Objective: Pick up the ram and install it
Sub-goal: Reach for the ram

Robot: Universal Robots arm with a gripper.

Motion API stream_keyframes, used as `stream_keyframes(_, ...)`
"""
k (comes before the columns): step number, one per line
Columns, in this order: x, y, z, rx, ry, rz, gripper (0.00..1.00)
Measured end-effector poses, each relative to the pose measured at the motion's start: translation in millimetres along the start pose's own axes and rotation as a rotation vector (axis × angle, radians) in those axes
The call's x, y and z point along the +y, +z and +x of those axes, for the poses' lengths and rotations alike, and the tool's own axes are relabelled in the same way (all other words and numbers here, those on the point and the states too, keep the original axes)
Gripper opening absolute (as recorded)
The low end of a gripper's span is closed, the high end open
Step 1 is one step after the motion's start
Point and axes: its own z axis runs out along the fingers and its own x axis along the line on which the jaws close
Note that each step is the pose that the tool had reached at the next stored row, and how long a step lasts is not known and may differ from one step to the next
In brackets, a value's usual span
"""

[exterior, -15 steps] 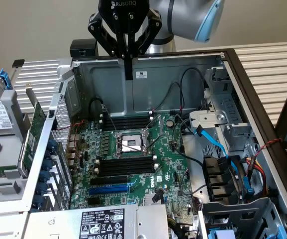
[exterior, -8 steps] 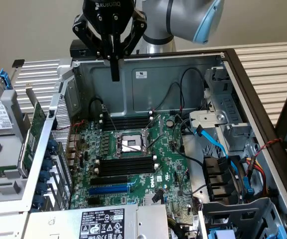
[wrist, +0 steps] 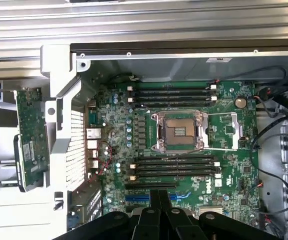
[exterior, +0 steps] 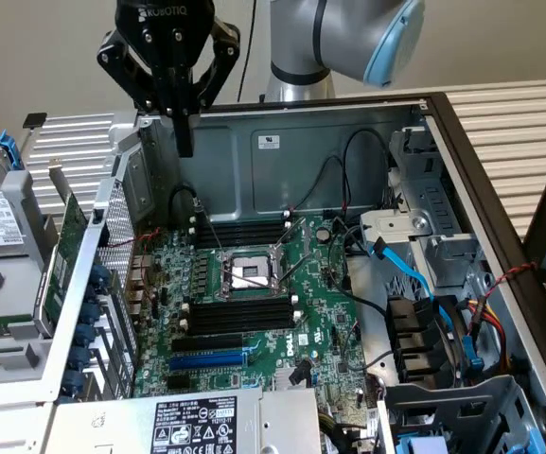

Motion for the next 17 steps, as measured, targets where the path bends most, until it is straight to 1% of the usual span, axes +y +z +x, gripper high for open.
stream_keyframes(17,-5.5,-0.2,77.1,0.0000,0.000,0.0000,0.11)
